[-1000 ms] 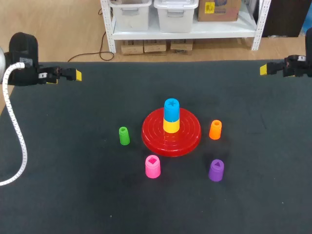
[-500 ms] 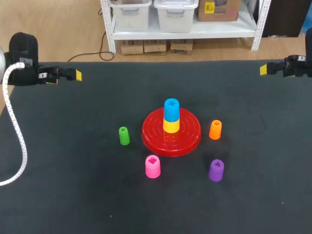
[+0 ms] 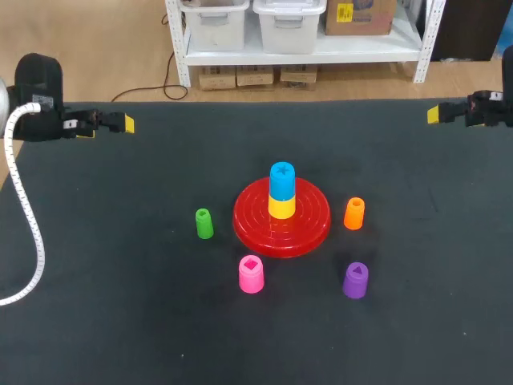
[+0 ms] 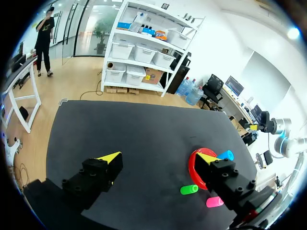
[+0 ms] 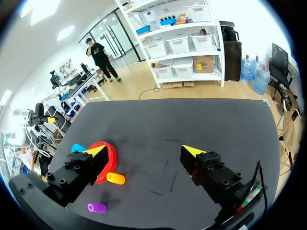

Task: Pick up and stack the cylinders on the red base in this order: pink,purple,orange,green

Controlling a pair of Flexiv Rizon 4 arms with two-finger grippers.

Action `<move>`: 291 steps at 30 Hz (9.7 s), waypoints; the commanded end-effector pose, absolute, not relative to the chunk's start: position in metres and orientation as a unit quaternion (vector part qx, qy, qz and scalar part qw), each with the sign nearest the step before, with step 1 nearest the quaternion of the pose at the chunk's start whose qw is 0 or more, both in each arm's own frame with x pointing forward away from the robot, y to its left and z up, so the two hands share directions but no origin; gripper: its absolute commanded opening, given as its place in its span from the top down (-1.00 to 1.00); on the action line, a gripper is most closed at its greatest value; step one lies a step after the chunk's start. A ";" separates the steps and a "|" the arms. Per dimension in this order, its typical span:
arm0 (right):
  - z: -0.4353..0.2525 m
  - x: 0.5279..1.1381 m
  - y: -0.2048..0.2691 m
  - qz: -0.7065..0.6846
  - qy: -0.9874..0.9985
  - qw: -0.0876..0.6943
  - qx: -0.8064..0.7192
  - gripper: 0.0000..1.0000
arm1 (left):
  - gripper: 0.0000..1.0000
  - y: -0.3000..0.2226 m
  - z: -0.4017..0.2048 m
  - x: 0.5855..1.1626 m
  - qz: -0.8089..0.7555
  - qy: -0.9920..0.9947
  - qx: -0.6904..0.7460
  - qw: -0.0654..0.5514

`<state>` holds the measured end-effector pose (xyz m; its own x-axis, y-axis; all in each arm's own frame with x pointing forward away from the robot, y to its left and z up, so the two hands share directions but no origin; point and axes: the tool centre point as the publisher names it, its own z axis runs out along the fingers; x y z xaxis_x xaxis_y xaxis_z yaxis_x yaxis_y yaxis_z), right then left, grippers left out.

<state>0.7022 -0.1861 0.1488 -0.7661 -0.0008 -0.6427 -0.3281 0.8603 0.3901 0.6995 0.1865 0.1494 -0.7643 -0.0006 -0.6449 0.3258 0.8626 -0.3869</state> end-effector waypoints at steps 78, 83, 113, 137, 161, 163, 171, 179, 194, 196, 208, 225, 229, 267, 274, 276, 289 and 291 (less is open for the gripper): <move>0.149 0.702 -0.186 0.246 0.907 0.330 -0.090 -1.00 | -1.00 0.149 0.147 0.614 -0.303 0.649 0.611 0.338; 0.149 0.702 -0.186 0.246 0.907 0.330 -0.090 -1.00 | -1.00 0.152 0.143 0.618 -0.300 0.655 0.610 0.331; 0.149 0.702 -0.186 0.246 0.907 0.330 -0.090 -1.00 | -1.00 0.165 0.131 0.623 -0.298 0.635 0.636 0.322; 0.149 0.702 -0.186 0.246 0.907 0.330 -0.090 -1.00 | -1.00 0.165 0.129 0.623 -0.312 0.640 0.628 0.314; 0.200 0.692 -0.150 0.141 0.884 0.329 -0.302 -1.00 | -1.00 0.162 0.132 0.624 -0.311 0.633 0.635 0.315; 0.207 0.685 -0.138 0.117 0.871 0.325 -0.351 -1.00 | -1.00 0.162 0.132 0.624 -0.311 0.633 0.635 0.315; 0.205 0.658 -0.104 0.035 0.852 0.284 -0.439 -1.00 | -1.00 0.162 0.132 0.624 -0.311 0.633 0.635 0.315; 0.205 0.658 -0.104 0.035 0.852 0.284 -0.439 -1.00 | -1.00 0.162 0.132 0.624 -0.311 0.633 0.635 0.315; 0.221 0.612 -0.070 0.097 0.826 0.209 -0.515 -1.00 | -1.00 0.162 0.132 0.624 -0.311 0.633 0.635 0.315; 0.220 0.602 -0.065 0.113 0.822 0.202 -0.520 -1.00 | -1.00 0.162 0.132 0.624 -0.311 0.633 0.635 0.315; 0.177 0.543 -0.007 0.076 0.762 0.142 -0.627 -1.00 | -1.00 0.162 0.132 0.624 -0.311 0.633 0.635 0.315; 0.136 0.520 0.038 0.054 0.720 0.107 -0.684 -1.00 | -1.00 0.162 0.132 0.624 -0.311 0.633 0.635 0.315; 0.132 0.516 0.048 0.058 0.710 0.099 -0.695 -1.00 | -1.00 0.162 0.132 0.624 -0.311 0.633 0.635 0.315; 0.046 0.518 0.115 0.019 0.669 0.062 -0.740 -1.00 | -1.00 0.162 0.132 0.624 -0.311 0.633 0.635 0.315; 0.033 0.522 0.116 0.016 0.671 0.054 -0.739 -1.00 | -1.00 0.162 0.132 0.624 -0.311 0.633 0.635 0.315; 0.030 0.524 0.117 0.015 0.672 0.053 -0.738 -1.00 | -1.00 0.162 0.132 0.624 -0.311 0.633 0.635 0.315; 0.017 0.527 0.123 0.029 0.677 0.039 -0.734 -1.00 | -1.00 0.162 0.132 0.624 -0.311 0.633 0.635 0.315; 0.016 0.527 0.124 0.029 0.677 0.038 -0.734 -1.00 | -1.00 0.162 0.132 0.624 -0.311 0.633 0.635 0.315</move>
